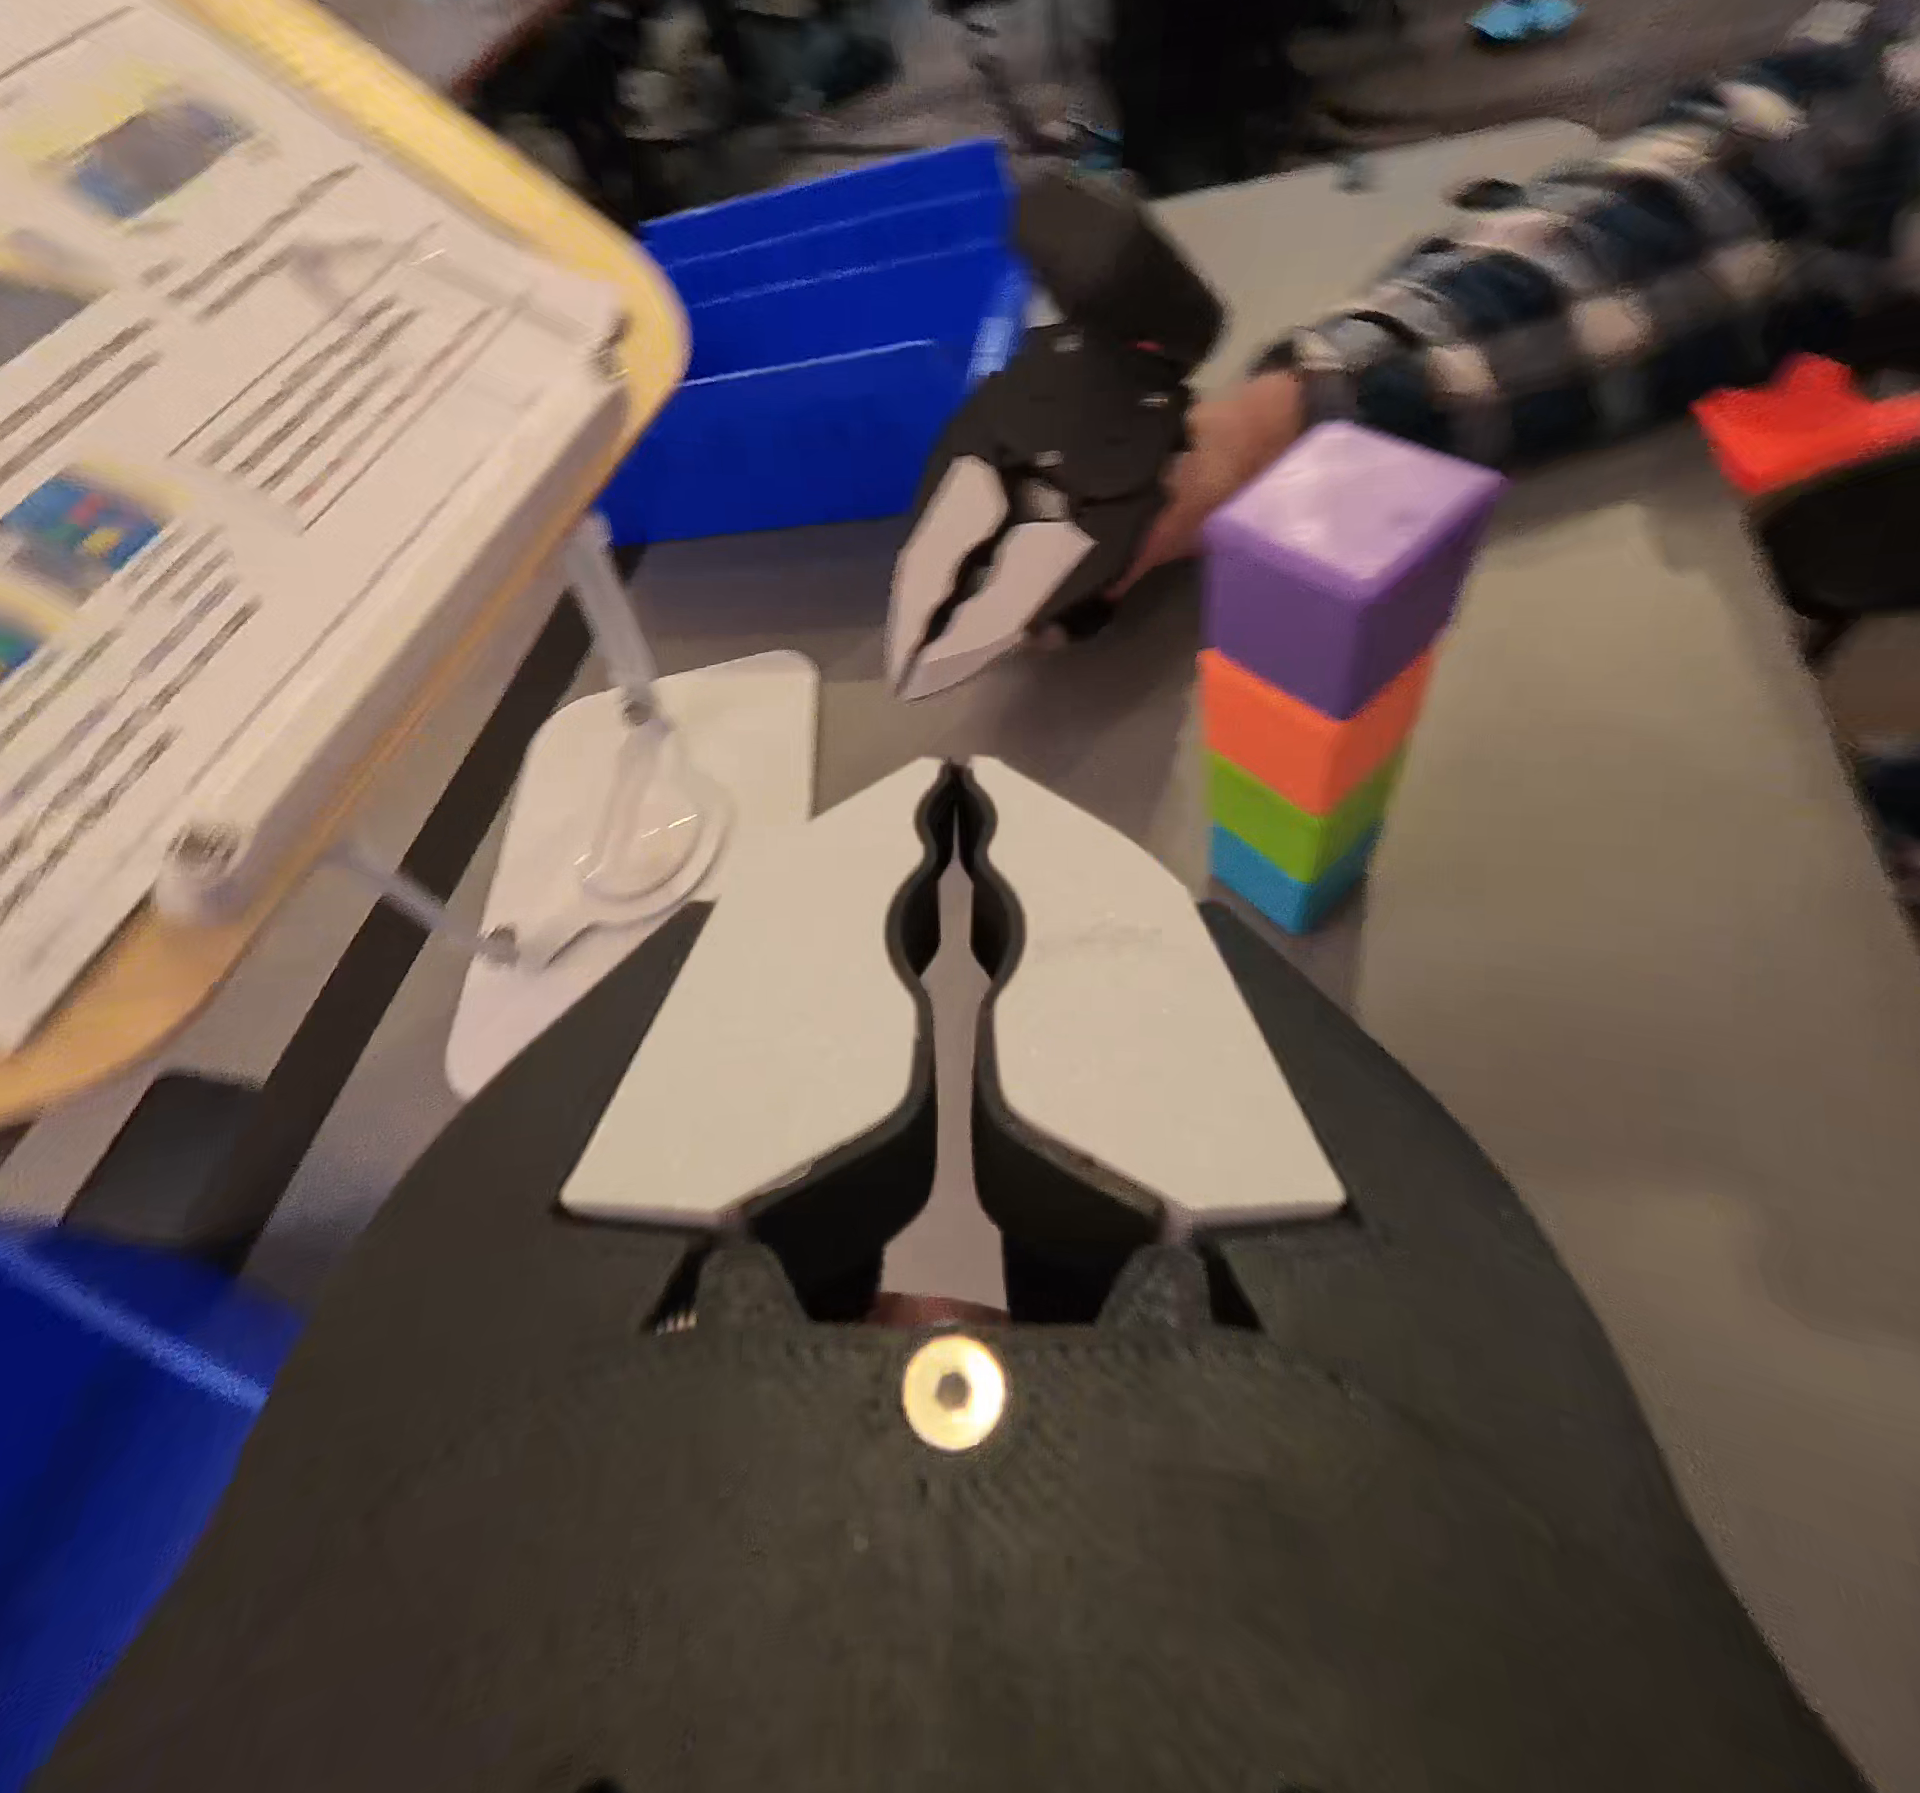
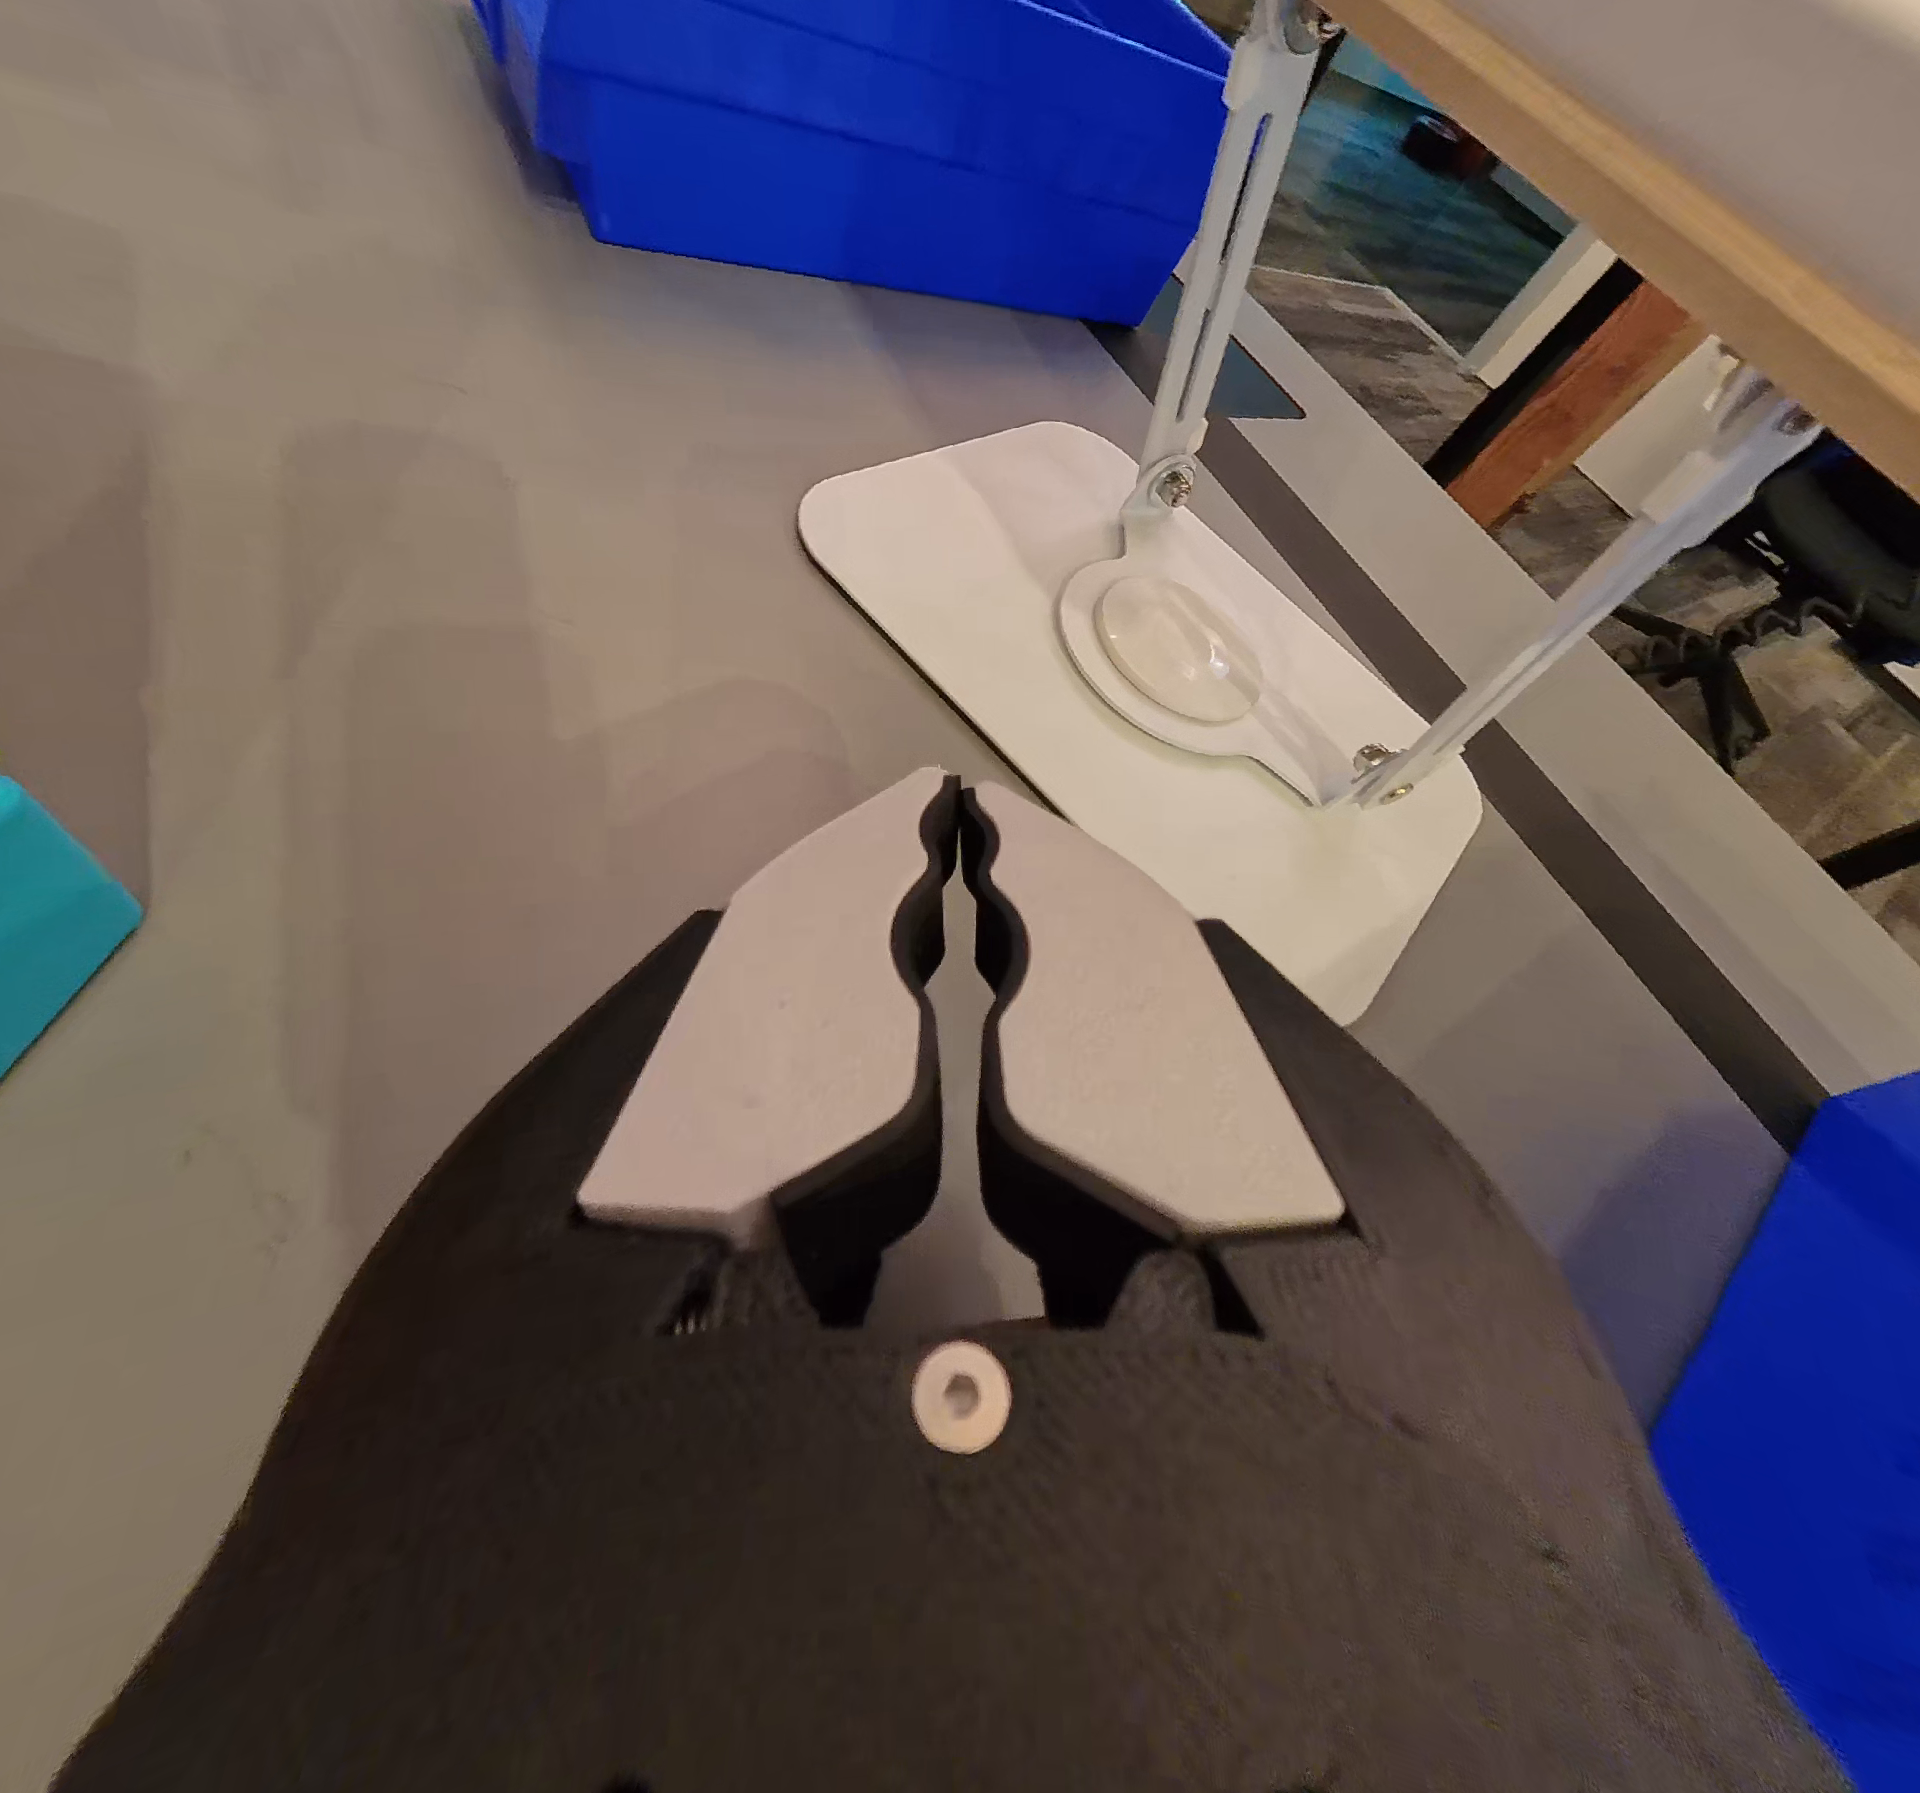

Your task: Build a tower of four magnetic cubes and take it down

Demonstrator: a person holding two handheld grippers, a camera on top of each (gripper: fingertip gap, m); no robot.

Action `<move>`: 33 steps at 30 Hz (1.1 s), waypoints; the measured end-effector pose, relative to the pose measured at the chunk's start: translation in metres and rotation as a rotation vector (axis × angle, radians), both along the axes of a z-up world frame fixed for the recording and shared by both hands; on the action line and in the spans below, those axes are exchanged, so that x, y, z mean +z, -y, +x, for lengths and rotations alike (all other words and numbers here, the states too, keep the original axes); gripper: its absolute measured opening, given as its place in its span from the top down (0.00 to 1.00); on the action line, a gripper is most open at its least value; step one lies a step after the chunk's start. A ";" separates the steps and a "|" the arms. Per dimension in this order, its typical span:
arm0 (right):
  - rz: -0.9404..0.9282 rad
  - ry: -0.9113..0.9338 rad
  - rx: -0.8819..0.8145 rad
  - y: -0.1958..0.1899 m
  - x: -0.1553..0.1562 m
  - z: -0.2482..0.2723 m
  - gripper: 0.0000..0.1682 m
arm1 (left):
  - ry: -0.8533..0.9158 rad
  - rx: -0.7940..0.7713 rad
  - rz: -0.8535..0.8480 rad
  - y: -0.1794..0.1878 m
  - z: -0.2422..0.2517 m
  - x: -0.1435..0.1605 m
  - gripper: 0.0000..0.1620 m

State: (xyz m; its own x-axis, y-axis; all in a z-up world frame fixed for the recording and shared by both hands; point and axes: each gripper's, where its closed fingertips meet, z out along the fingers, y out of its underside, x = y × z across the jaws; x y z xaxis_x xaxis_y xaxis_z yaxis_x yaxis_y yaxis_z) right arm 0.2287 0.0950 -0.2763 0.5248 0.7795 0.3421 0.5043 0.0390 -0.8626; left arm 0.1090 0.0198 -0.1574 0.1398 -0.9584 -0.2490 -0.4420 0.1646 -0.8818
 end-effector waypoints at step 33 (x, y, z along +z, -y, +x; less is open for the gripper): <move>-0.025 -0.088 -0.262 -0.002 0.009 0.054 1.00 | 0.095 0.781 -0.072 -0.064 -0.042 -0.111 1.00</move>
